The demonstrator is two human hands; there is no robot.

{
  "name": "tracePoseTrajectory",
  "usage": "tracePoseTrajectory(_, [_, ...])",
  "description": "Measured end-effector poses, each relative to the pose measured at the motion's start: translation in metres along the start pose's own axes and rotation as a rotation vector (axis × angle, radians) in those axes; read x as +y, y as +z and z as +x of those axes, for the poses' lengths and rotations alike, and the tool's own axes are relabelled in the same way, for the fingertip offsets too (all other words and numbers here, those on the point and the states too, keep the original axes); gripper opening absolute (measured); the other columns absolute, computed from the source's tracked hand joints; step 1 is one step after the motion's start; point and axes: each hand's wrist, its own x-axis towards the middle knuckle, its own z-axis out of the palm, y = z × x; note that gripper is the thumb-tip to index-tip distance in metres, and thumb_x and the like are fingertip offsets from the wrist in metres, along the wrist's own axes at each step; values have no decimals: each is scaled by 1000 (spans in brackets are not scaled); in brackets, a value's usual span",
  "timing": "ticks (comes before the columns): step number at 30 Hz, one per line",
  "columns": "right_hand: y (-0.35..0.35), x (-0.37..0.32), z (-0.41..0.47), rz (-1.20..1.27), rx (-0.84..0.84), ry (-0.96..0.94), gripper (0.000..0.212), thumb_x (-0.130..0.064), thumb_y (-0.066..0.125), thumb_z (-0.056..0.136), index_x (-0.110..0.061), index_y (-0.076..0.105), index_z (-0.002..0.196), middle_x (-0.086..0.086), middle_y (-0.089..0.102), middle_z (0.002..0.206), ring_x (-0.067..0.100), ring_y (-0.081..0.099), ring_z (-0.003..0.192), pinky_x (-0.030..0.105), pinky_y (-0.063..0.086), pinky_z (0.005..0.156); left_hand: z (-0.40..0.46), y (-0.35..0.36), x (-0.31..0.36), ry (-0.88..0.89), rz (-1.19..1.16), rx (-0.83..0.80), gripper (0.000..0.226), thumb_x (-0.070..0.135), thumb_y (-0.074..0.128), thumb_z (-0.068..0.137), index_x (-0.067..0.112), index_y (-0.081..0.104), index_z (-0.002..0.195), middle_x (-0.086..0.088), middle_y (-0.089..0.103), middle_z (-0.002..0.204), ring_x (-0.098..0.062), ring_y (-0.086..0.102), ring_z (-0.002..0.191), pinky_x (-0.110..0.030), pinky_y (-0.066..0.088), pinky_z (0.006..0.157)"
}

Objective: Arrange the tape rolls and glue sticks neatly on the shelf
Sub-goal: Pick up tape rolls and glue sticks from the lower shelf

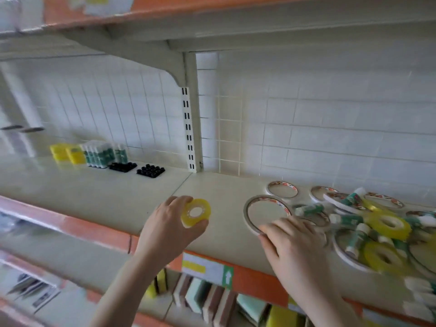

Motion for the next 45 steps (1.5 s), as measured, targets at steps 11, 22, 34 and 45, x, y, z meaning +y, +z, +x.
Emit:
tracePoseTrajectory(11, [117, -224, 88, 61, 2, 40, 15, -11, 81, 68, -15, 67, 73, -3, 60, 68, 25, 61, 69, 32, 38, 66, 27, -141, -230, -14, 80, 94, 84, 72, 38, 57, 23, 57, 123, 7, 58, 115, -18, 57, 103, -30, 43, 83])
tracePoseTrajectory(22, [221, -353, 195, 73, 23, -25, 23, -25, 49, 80, -13, 66, 71, 0, 61, 67, 27, 59, 70, 33, 37, 68, 95, -202, -393, -83, 96, 113, 88, 71, 32, 55, 22, 57, 124, 5, 59, 115, -20, 58, 104, -30, 43, 86])
tracePoseTrajectory(34, [325, -438, 313, -1, 36, 1, 14, -22, 57, 77, -16, 64, 67, 0, 58, 63, 28, 56, 66, 35, 32, 64, 233, -237, -522, -56, 76, 39, 58, 45, 68, 78, 21, 54, 128, 1, 56, 122, -22, 54, 108, -31, 41, 83])
tracePoseTrajectory(45, [365, -469, 348, -158, 26, 160, 26, -29, 44, 81, -18, 61, 66, -3, 56, 63, 25, 53, 66, 32, 34, 61, 338, -210, -574, 60, 39, -96, 56, 44, 67, 80, 19, 53, 128, -4, 56, 125, -25, 51, 113, -31, 39, 86])
